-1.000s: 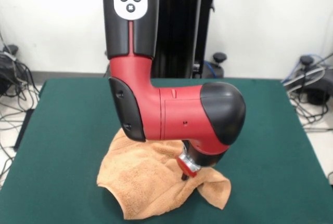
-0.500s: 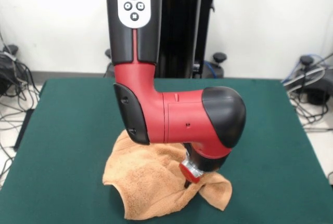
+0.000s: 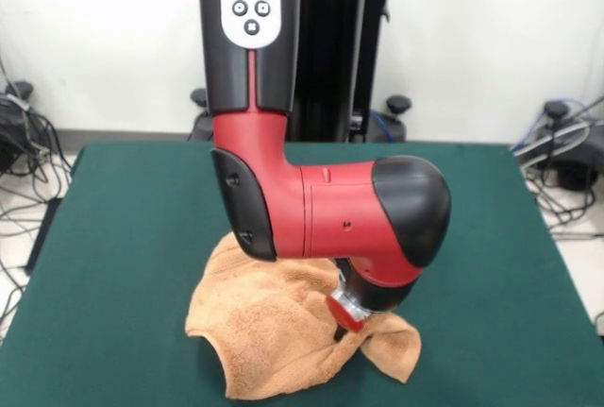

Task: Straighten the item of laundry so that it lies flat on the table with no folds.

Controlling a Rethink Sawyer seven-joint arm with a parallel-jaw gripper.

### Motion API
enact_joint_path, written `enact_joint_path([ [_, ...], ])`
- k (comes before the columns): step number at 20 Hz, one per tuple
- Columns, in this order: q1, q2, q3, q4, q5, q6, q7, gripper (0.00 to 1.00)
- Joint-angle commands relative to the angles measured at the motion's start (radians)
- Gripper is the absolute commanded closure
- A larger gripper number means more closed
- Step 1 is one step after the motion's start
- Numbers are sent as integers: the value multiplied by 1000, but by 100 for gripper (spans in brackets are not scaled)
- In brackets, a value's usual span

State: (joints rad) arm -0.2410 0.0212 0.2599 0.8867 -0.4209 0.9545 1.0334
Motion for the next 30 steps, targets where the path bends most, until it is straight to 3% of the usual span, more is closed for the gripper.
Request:
enact_joint_path([
  [1,34,65,-18,36,21,-74,257,0],
  [8,34,66,-25,34,31,-69,256,0],
  [9,35,66,-26,34,33,-66,255,100],
  [22,42,66,-40,14,58,-25,230,100],
  [30,45,47,-28,-84,96,212,162,100],
])
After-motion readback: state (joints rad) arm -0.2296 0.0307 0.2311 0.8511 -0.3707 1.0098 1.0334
